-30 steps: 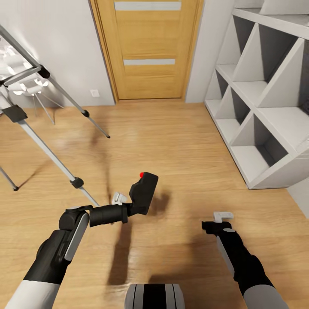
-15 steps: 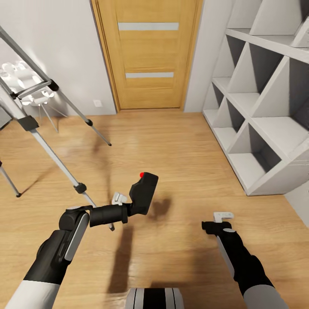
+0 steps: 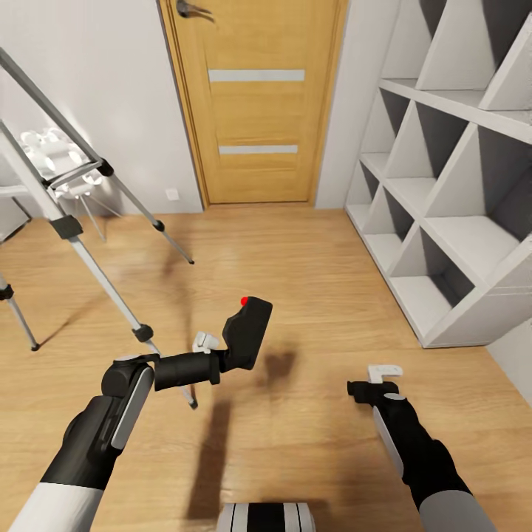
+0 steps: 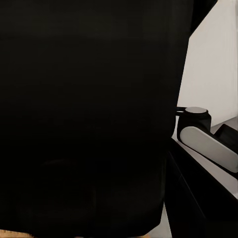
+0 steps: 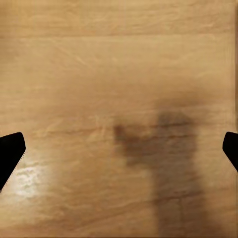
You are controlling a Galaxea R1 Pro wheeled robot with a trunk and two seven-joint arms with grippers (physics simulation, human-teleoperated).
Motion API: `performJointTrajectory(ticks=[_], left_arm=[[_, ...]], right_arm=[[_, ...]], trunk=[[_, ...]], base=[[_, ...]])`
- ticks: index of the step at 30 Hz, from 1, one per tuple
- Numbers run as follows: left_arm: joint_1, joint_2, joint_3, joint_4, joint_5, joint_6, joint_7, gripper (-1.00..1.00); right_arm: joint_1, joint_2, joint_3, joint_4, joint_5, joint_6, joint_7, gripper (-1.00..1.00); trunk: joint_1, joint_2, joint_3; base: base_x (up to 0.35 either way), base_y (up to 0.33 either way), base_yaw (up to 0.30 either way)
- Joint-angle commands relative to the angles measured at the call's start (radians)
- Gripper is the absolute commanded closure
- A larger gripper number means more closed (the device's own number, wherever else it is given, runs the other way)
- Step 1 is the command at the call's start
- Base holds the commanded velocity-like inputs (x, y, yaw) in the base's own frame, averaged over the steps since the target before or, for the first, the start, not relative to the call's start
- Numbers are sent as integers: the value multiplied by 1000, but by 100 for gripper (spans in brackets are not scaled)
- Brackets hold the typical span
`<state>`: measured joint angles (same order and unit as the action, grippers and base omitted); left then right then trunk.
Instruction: Attach the digital camera to the camera tripod in the bedroom.
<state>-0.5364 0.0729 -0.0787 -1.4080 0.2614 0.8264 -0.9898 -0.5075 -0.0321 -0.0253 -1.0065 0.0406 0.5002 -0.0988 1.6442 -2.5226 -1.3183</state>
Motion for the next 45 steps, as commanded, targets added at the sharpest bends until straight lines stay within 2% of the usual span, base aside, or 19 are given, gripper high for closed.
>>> performJointTrajectory(ticks=[1, 45], left_arm=[[0, 1, -1, 0, 3, 4, -1, 100], [-1, -1, -4, 0, 0, 3, 11, 100]], right_arm=[[0, 0, 0, -1, 4, 6, -1, -100], [0, 0, 0, -1, 4, 5, -5, -100]], trunk=[[-1, 0, 3], [-20, 10, 173]], base=[[0, 0, 0], [0, 0, 0]])
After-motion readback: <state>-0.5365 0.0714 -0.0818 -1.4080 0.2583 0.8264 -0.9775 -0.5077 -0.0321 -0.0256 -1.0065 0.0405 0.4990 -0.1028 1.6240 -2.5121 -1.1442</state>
